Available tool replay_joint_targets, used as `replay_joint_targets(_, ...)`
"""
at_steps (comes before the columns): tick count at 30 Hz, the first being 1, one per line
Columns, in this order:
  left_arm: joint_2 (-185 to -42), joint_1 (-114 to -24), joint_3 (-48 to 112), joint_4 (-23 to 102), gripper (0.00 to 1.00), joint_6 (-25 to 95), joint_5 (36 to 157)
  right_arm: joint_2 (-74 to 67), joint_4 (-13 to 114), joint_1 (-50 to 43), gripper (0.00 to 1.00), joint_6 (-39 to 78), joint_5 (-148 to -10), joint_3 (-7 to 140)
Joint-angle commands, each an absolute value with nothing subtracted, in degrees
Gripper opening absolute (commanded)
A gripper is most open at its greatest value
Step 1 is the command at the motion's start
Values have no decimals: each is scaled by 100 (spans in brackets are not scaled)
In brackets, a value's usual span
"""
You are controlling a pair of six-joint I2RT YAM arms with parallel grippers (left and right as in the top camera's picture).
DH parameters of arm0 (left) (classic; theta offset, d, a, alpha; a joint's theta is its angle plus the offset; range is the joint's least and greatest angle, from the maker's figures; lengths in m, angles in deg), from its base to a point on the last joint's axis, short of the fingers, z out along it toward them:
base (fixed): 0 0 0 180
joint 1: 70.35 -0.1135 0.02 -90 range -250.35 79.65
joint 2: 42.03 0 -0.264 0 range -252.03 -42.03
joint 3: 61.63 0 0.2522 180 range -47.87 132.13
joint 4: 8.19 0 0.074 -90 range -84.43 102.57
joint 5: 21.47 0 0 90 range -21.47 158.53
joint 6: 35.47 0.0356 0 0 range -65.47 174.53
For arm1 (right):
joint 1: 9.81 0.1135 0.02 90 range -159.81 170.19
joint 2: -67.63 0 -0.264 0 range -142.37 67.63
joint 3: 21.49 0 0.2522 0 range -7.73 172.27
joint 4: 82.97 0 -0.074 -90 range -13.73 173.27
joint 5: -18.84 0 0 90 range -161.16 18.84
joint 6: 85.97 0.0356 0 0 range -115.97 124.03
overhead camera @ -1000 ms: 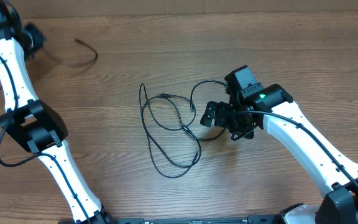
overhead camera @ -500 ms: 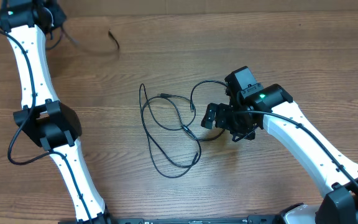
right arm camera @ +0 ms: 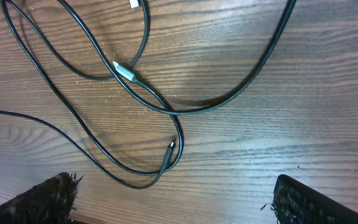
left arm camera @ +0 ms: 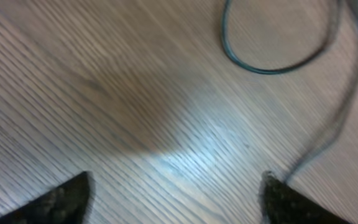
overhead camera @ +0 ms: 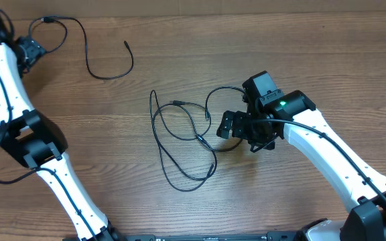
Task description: Untangle cables
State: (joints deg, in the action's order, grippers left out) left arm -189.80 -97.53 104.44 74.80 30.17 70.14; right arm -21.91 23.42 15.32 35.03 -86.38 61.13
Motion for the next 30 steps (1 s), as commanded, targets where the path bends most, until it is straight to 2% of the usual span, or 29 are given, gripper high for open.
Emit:
replay_joint_targets(1,-18162,-9630,10676,7701,98,2879,8824,-2219,2442,1504,100,3398,-8664,6084)
replay_joint_targets(6,-17869,-9305,10676,8199,100,3008,10550,-2219,2484,1005,100,3418,-8625,6146)
replay_joint_targets(9,-17841,-8894,10676,8713,100,3397,10743,-2217,2449,323,100,3416,-8625,6205)
replay_joint_targets(12,-17865,-8387,10674,9329,100,4084,10448,-2217,2387,-440,100,3398,-8618,6205)
replay_joint_targets(16,-17935,-7652,10669,9991,100,4276,8745,-2219,2182,-1467,100,3372,-8301,6202)
replay_joint_targets(19,-17970,-7204,10639,10238,100,4283,7989,-2219,2154,-2048,100,3376,-8286,6202)
replay_joint_targets(22,-17972,-6806,10580,10238,100,4440,7884,-2219,1966,-2400,100,3401,-8513,6202)
replay_joint_targets(30,-17976,-6251,10536,10238,100,4427,7799,-2219,2003,-2505,100,3396,-8671,6202)
